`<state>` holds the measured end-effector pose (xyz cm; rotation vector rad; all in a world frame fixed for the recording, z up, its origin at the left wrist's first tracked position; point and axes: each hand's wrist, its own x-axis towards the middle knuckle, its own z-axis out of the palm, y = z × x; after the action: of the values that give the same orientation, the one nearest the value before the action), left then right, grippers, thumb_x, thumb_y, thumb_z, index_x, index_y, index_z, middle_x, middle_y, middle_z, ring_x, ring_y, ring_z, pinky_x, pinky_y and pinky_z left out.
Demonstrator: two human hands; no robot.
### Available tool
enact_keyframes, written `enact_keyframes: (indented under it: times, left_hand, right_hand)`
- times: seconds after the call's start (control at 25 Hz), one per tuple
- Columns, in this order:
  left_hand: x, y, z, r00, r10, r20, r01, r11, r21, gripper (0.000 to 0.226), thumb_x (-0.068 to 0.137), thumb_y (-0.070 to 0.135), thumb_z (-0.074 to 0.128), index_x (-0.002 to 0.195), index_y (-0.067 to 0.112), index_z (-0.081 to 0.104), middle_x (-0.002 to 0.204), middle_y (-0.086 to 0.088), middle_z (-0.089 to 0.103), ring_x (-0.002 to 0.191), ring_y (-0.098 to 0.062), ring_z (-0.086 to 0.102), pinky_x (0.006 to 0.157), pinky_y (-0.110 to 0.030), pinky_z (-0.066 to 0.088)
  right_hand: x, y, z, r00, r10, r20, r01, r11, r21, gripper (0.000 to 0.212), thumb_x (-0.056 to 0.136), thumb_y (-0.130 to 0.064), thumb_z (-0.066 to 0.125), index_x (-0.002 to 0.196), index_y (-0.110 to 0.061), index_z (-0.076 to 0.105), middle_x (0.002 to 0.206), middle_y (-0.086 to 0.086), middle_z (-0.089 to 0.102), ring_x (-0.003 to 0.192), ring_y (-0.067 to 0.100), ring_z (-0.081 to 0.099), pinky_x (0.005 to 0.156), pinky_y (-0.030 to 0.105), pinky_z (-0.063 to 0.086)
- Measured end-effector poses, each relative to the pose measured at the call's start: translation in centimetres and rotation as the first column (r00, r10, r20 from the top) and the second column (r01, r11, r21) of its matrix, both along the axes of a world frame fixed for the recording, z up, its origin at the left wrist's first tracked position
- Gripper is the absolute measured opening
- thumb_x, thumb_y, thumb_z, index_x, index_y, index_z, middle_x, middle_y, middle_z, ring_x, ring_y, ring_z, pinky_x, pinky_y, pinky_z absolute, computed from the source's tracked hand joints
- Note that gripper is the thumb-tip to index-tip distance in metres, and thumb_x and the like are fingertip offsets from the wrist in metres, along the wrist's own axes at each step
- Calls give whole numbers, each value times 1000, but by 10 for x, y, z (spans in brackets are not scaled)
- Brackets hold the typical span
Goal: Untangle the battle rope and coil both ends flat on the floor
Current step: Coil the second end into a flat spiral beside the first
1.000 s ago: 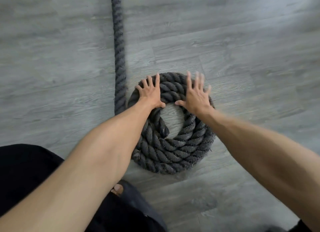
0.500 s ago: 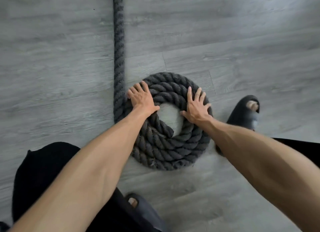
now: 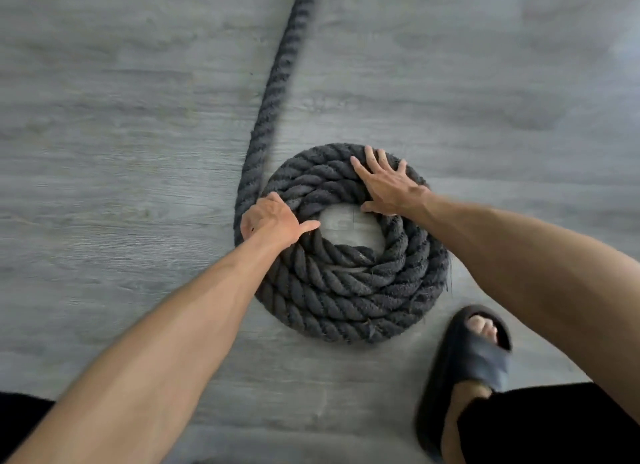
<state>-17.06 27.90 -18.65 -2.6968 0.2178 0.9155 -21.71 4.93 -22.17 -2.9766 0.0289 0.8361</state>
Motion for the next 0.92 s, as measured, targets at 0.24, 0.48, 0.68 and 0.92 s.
enact_keyframes:
  times: [0.24, 0.48, 0.68, 0.92]
  left_hand:
    - [59, -67, -14, 993, -122, -3, 118, 966, -229, 138, 66, 70, 74, 155, 17, -16, 162, -22, -8, 148, -46, -2, 109, -74, 11]
    - [67, -73, -22, 990, -91, 109, 111, 975, -193, 134, 65, 65, 79, 157, 21, -8, 159, -20, 6, 142, -43, 15, 107, -64, 30]
    - [74, -117, -1, 998, 67, 7, -66, 998, -22, 138, 64, 51, 86, 155, 19, -12, 157, -18, 9, 140, -42, 19, 101, -58, 39]
    - [84, -161, 7, 984, 178, 1, -178, 984, 22, 145, 59, 73, 78, 155, 11, -12, 153, -16, 18, 130, -36, 34, 84, -45, 41]
  right_hand:
    - [68, -37, 3, 972, 228, 56, -229, 973, 15, 106, 90, -46, 70, 162, -19, -2, 167, 16, -10, 154, 38, -4, 113, 72, 20]
    - [-21, -32, -18, 918, -332, 214, 333, 942, 36, 112, 83, -55, 68, 161, -11, 0, 163, 29, -16, 151, 44, -15, 114, 71, -1]
    - [-11, -57, -16, 920, -380, 90, 369, 922, 121, 108, 86, -42, 69, 161, -13, -4, 163, 25, -21, 152, 38, -17, 112, 76, 13]
    - [69, -143, -9, 984, -176, 37, 170, 978, 125, 100, 87, -26, 73, 160, -20, 5, 167, 12, -16, 154, 28, -15, 114, 75, 10]
